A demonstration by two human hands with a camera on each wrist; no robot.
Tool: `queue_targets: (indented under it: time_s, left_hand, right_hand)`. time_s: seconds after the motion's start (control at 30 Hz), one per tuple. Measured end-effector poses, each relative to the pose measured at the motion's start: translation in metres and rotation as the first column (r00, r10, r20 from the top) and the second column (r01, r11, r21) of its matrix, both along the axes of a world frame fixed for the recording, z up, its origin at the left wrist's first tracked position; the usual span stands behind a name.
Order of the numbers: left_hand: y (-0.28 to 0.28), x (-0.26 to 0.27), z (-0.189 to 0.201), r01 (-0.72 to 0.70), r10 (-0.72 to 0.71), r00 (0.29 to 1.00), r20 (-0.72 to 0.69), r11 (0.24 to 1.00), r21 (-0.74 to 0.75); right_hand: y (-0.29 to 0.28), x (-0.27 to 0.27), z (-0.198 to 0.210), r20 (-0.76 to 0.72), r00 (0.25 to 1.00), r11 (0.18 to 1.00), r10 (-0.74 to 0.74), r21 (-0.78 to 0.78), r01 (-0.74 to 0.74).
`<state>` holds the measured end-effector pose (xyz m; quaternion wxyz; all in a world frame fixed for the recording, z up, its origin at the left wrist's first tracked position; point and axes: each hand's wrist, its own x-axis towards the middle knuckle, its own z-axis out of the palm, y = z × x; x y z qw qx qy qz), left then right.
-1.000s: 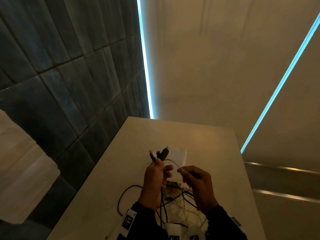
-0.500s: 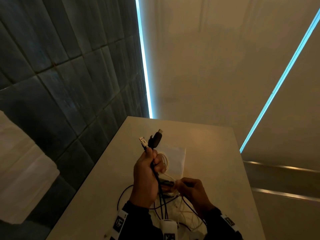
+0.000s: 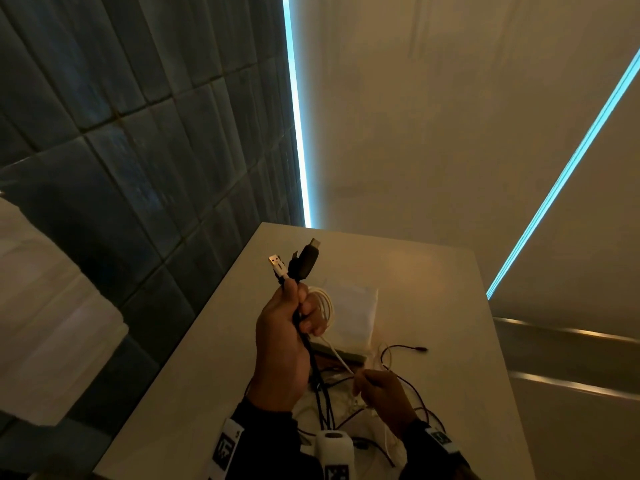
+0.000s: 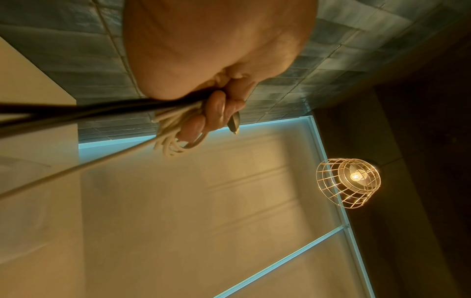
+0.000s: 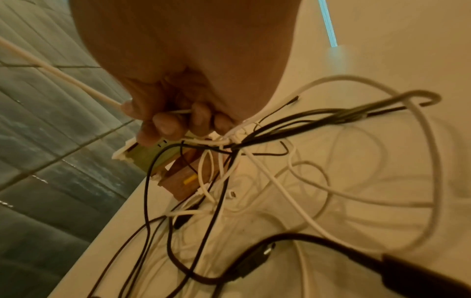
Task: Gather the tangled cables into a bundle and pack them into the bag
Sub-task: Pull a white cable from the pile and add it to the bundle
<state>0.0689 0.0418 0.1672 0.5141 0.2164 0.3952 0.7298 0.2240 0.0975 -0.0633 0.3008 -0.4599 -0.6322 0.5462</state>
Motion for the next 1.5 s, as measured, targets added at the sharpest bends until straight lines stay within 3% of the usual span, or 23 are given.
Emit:
queue_targets:
  time_s: [0.13,0.23,0.33,0.43,0.57,0.73,0.87,1.03,1.2,1.5]
  left_hand:
    - [0.000,-0.001,-0.008,0.000,-0.005,0.998,-0.062,0.996,-0.089]
    - [0.004,-0.002,-0.015,0.017,-0.039,0.992,-0.116,0.982,-0.186]
    - [0.008,0.001,-0.028,0.002,-0.033,0.994,-0.108,0.961,-0.275]
    - [0.012,0.009,-0.042,-0.008,-0.029,0.995,-0.096,0.930,-0.368]
    - [0.015,0.019,-0.048,0.000,-0.072,0.988,-0.138,0.886,-0.464]
    - [0.014,0.024,-0.038,0.043,-0.017,0.997,0.074,0.929,-0.367]
    - [0.014,0.018,-0.031,0.061,-0.021,0.972,0.235,0.984,-0.165]
    - [0.009,0.015,-0.025,0.020,-0.011,0.993,0.122,0.997,-0.074]
    - [0.002,0.010,-0.018,-0.013,0.016,0.995,0.095,0.999,-0.039]
    - [-0.005,0.004,-0.006,-0.002,0.001,1.000,0.022,0.999,0.042]
  right_hand:
    - [0.006,-0.003,-0.002,0.151,0.987,0.998,-0.054,0.020,0.051]
    - [0.015,-0.007,0.014,0.144,0.969,0.979,-0.202,-0.001,0.205]
    - [0.019,-0.010,0.055,-0.095,0.948,0.953,-0.303,-0.045,0.300]
    - [0.017,-0.010,0.097,-0.354,0.894,0.962,-0.274,-0.092,0.258]
    - [0.009,-0.011,0.121,-0.449,0.885,0.992,-0.123,-0.031,0.122]
    - [-0.002,-0.006,0.110,-0.512,0.859,0.999,-0.020,-0.043,-0.002]
    - [-0.008,0.000,0.092,-0.508,0.861,0.994,-0.020,-0.102,-0.037]
    - [-0.007,0.007,0.073,-0.419,0.908,0.991,0.001,-0.118,-0.056]
    - [0.000,0.012,0.054,-0.303,0.952,0.997,0.039,-0.055,-0.059]
    - [0.021,-0.010,0.039,-0.194,0.971,0.989,0.141,0.062,-0.131]
